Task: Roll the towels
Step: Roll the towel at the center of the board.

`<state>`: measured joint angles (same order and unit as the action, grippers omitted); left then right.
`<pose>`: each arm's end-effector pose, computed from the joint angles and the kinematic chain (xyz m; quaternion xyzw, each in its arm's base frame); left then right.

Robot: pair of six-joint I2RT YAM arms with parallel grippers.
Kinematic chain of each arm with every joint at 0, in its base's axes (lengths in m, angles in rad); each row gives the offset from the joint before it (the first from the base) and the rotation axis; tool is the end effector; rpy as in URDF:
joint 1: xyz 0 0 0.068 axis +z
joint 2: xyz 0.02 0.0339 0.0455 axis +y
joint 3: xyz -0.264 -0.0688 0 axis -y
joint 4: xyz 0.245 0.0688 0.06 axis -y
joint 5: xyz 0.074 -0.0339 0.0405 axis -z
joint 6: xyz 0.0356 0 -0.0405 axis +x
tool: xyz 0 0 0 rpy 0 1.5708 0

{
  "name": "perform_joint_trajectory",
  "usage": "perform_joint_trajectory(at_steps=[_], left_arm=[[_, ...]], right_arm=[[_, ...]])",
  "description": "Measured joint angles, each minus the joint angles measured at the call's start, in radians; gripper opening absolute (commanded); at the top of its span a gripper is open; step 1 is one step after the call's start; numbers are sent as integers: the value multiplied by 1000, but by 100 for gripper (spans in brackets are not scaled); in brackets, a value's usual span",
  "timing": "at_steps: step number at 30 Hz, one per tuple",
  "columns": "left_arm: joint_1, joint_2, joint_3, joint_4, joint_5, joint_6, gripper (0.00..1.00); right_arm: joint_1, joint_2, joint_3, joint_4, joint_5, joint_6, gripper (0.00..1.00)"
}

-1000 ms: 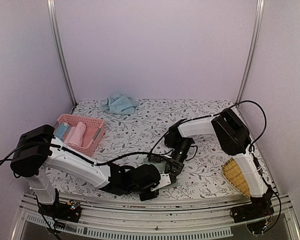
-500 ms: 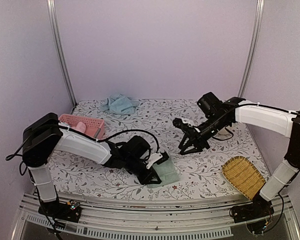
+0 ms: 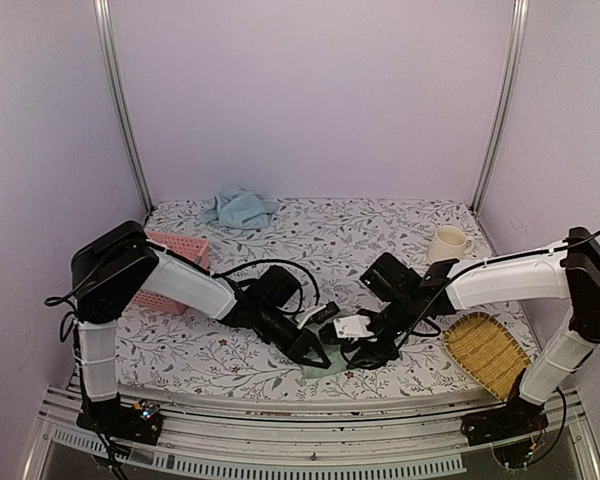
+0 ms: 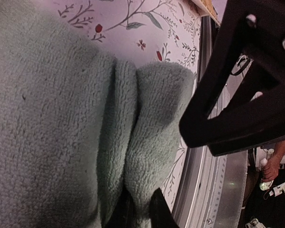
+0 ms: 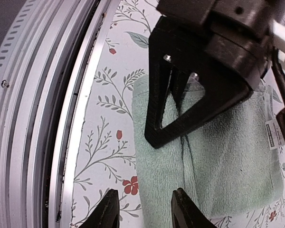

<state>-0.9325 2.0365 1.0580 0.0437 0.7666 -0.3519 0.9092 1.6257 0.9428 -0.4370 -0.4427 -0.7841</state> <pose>0.2091 -0.3233 0.0995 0.3642 0.8106 -0.4581 0.0194 0.1776 0.2529 0.1735 -0.7448 0.5932 0.2272 0.2043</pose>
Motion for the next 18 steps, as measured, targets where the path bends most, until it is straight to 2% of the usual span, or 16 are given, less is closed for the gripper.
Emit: perform_joint_trajectory(at_steps=[5,8,10,14,18], left_arm=[[6,6,3,2,18,-12,0],[8,10,5,1,23,-13,1],[11,12,7,-1,27,-15,6],[13,12,7,-5,28,-8,31],[13,-27,-16,-12,-3,23,39]], right_arm=[[54,39,-10,61,86,-25,36],[67,65,-14,89,128,-37,24],[72,80,-15,107,151,-43,20],[74,83,-20,124,169,-51,10],[72,92,-12,115,148,-50,6]])
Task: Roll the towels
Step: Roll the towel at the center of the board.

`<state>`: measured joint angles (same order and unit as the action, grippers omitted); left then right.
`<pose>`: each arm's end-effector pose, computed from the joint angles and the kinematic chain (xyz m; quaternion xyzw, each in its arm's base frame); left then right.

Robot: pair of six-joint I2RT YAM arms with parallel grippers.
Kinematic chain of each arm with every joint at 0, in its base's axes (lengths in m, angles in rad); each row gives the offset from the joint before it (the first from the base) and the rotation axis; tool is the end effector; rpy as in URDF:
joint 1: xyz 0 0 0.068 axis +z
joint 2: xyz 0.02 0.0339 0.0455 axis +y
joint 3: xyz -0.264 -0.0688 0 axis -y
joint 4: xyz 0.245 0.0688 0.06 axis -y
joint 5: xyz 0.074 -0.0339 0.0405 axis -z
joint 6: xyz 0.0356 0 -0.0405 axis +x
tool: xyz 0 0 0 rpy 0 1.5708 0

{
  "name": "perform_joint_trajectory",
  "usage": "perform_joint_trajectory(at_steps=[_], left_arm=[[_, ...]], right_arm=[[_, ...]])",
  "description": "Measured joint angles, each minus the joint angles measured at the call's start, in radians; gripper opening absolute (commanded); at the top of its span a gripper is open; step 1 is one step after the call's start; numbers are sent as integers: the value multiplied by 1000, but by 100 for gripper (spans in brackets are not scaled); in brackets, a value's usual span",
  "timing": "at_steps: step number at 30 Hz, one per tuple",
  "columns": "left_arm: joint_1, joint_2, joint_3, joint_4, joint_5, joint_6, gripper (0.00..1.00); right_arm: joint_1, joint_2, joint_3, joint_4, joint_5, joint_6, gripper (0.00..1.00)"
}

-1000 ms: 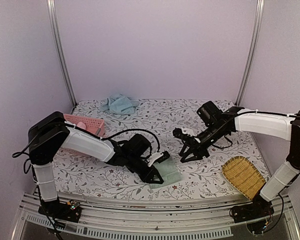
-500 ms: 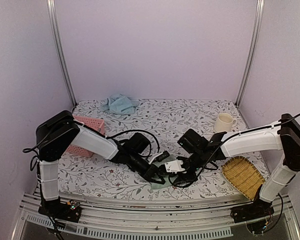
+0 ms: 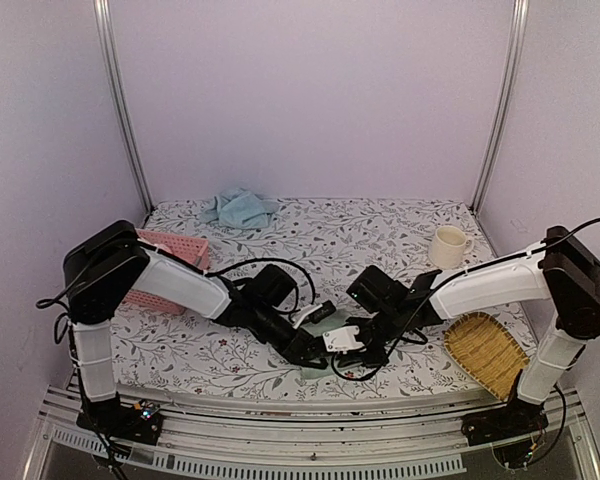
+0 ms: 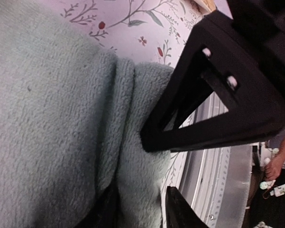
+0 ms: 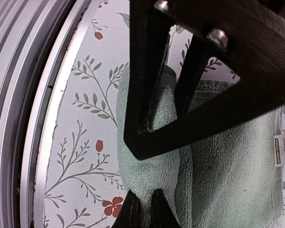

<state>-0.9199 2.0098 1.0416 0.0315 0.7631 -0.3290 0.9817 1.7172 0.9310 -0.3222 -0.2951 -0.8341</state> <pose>0.2104 -0.3169 0.1043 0.3678 0.8098 -0.4562 0.0279 0.1705 0.2737 0.1470 -0.7796 0.5660 0.1594 0.2155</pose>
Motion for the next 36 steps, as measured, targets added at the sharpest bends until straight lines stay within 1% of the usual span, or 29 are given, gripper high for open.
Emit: perform_joint_trajectory(at_steps=[4,10,13,17,21,24,27,31,36], left_arm=[[-1,-146,-111,-20,-107,14,44],[-18,-462,-343,9,-329,15,41],[-68,-555,-408,17,-451,28,41],[-205,-618,-463,13,-624,75,43],[-302,-615,-447,7,-739,142,46],[-335,-580,-395,5,-807,208,50],[-346,-512,-322,13,-844,284,51],[-348,-384,-227,16,-874,397,51],[-347,-257,-156,11,-896,519,50]], right_arm=[[-15,51,72,-73,-95,9,4],[-97,209,270,-296,-320,38,4],[-147,311,389,-424,-424,53,4],[-200,492,583,-619,-575,66,4],[-222,601,685,-752,-667,72,5],[-229,626,706,-790,-694,83,5],[-228,631,711,-803,-696,89,5],[-229,640,717,-811,-705,98,6],[-228,646,719,-819,-715,108,6]])
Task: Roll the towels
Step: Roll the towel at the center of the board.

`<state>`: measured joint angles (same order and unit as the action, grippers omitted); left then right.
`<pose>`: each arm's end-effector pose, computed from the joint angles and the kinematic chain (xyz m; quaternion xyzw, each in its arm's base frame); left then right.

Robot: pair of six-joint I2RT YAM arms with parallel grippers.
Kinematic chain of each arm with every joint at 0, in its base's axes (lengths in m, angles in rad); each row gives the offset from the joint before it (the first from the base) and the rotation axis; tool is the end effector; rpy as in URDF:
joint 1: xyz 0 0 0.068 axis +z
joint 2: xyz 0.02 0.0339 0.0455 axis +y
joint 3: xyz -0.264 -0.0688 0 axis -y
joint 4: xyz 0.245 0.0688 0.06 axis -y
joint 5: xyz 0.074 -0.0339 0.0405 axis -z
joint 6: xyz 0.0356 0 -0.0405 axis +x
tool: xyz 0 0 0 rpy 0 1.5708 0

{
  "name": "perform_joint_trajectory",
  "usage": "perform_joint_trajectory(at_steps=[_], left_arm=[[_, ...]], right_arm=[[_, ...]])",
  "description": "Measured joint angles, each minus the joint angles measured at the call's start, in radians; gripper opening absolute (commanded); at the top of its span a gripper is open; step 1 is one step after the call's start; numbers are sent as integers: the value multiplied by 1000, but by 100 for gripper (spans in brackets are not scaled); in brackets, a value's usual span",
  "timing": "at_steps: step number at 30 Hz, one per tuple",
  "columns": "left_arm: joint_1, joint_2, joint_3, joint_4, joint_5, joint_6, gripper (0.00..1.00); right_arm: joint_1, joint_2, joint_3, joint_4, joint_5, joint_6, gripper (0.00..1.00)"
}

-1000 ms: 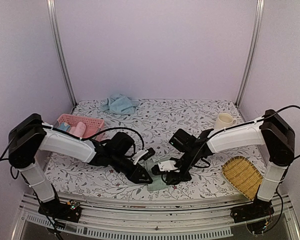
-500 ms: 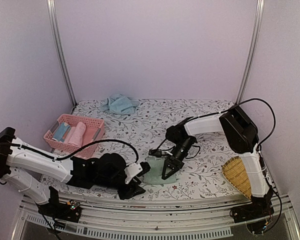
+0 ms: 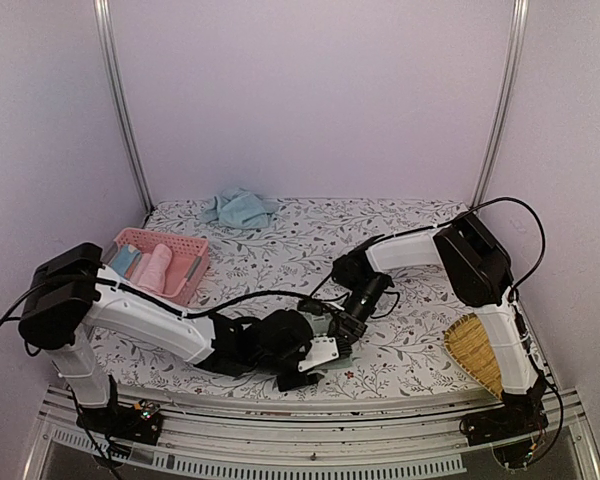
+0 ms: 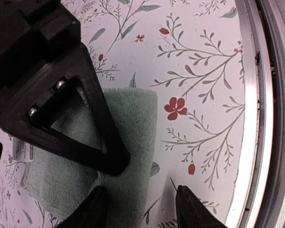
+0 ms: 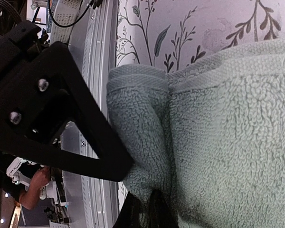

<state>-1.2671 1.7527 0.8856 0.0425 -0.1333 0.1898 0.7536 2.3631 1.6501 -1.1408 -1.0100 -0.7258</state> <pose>0.1081 -0.3290 0.1449 0.6004 0.7095 -0.1333 0.3440 0.2759 0.3002 0.0948 0.5336 -0.6860 -0.4772 0.1301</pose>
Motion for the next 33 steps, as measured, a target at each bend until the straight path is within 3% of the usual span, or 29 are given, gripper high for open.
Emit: perform_joint_trajectory(at_steps=[6,10,14,23,28,33], left_arm=[[-3,89,47,-2,-103,81,42],[-9,105,56,-2,-148,119,24],[-13,113,81,-29,-155,120,15],[-15,105,150,-174,-46,24,9],[-15,105,211,-285,38,-37,7],[-9,105,224,-312,106,-72,6]], right_arm=[[0,0,0,-4,0,3,6],[-1,0,0,-14,-3,-2,16],[-3,-17,-3,-35,-5,-21,31],[-40,-151,-37,-29,103,-24,33],[-52,-132,-82,61,232,55,31],[-47,-124,-79,87,253,122,30]])
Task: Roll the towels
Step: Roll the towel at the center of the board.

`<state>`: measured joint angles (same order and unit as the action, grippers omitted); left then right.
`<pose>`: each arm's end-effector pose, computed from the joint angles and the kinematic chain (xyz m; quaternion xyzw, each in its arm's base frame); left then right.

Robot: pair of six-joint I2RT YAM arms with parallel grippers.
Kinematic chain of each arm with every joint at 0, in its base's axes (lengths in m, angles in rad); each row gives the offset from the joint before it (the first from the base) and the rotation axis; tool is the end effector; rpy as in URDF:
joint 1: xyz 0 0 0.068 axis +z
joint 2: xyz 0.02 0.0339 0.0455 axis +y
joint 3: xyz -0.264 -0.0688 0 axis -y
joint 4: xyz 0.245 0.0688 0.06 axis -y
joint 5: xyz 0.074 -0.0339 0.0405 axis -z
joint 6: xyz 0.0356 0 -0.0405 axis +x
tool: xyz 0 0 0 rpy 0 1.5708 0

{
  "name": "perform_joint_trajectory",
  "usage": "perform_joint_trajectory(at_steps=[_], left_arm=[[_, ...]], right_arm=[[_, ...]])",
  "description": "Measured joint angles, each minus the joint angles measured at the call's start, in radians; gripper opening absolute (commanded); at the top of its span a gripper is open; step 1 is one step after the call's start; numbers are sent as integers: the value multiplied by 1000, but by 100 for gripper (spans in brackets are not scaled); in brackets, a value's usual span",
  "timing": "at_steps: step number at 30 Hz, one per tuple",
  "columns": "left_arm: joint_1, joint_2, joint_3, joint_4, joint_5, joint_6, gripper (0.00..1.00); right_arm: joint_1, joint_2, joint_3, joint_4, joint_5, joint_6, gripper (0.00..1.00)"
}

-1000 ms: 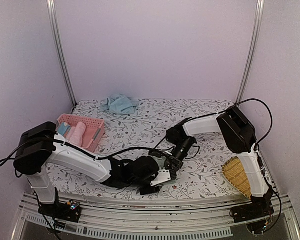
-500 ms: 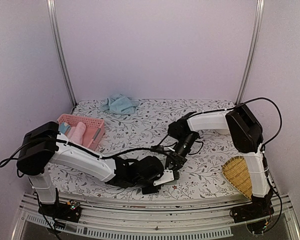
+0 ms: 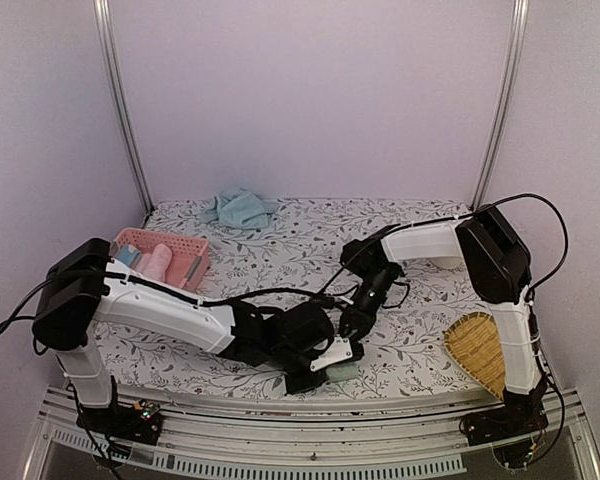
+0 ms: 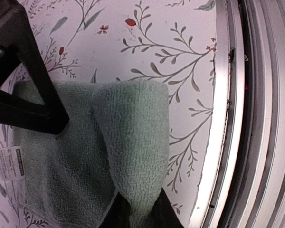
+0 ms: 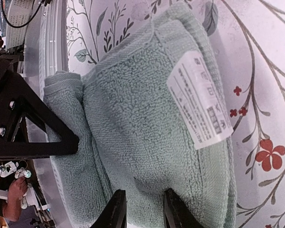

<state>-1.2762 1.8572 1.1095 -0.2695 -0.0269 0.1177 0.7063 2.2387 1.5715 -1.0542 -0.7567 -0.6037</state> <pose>0.1091 -0.3563 0.1509 0.6146 0.7399 -0.1387 0.2358 0.2870 0.2770 0.1175 0.5424 -0.7518 -0.3643 0.0887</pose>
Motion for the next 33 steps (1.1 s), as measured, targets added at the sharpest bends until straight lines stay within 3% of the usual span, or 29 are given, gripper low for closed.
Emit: perform_joint_trajectory(at_steps=[11,18,22,26,33], left_arm=[[92,47,32,6,222,-69,4],[169,106,89,-15,406,-125,5],[220,170,150,-44,561,-171,6],[264,249,229,-93,715,-219,6],[311,335,299,-137,882,-296,7]], right_arm=[[-26,-19,47,13,-5,19,35],[-207,-312,33,87,1,15,36],[-257,-611,-136,227,10,2,39],[-190,-831,-378,323,21,-57,39],[-22,-838,-573,348,133,-175,45]])
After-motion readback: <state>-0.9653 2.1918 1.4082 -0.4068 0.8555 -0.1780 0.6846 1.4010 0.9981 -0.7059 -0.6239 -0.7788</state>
